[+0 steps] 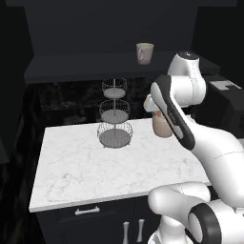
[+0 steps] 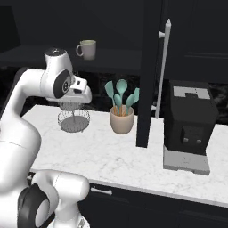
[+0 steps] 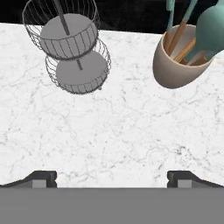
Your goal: Gather all objects into one cabinet and sort the glasses and bowls to opposite sides.
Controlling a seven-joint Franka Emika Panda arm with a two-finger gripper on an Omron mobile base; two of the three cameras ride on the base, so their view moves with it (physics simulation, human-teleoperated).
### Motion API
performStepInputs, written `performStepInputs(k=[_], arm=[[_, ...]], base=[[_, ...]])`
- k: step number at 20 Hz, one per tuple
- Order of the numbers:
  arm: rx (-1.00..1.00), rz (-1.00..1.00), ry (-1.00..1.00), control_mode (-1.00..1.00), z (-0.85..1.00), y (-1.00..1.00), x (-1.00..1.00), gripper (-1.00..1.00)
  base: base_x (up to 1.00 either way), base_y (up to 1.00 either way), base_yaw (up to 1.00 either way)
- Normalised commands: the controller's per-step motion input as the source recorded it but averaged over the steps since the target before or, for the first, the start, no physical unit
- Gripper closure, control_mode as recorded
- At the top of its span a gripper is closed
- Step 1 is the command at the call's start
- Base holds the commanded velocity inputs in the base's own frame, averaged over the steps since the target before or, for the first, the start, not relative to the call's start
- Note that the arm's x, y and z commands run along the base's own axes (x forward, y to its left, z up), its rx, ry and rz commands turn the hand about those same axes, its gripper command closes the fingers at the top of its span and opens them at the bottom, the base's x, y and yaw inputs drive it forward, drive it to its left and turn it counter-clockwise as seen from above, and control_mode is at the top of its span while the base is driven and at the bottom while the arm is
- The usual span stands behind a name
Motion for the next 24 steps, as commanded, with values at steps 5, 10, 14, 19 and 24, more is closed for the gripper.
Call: performStepInputs(k=[5, 10, 14, 19, 24], arm=[[0.03, -0.08, -0.37, -1.0, 0.69, 0.2, 0.15, -1.0], [0.0, -0.15, -0.17, -1.0, 0.62, 0.58, 0.56, -1.0], [0.0, -0.14, -0.16, -1.0, 0.56, 0.26, 0.49, -1.0], [0.0, -0.16, -0.18, -1.0, 0.5, 0.06, 0.5, -1.0], [0.0, -0.2, -0.06, -1.0, 0.5, 0.0, 0.4, -1.0]], base=[[0.0, 0.0, 0.0], [0.0, 0.0, 0.0], [0.0, 0.0, 0.0], [0.0, 0.0, 0.0], [0.0, 0.0, 0.0]])
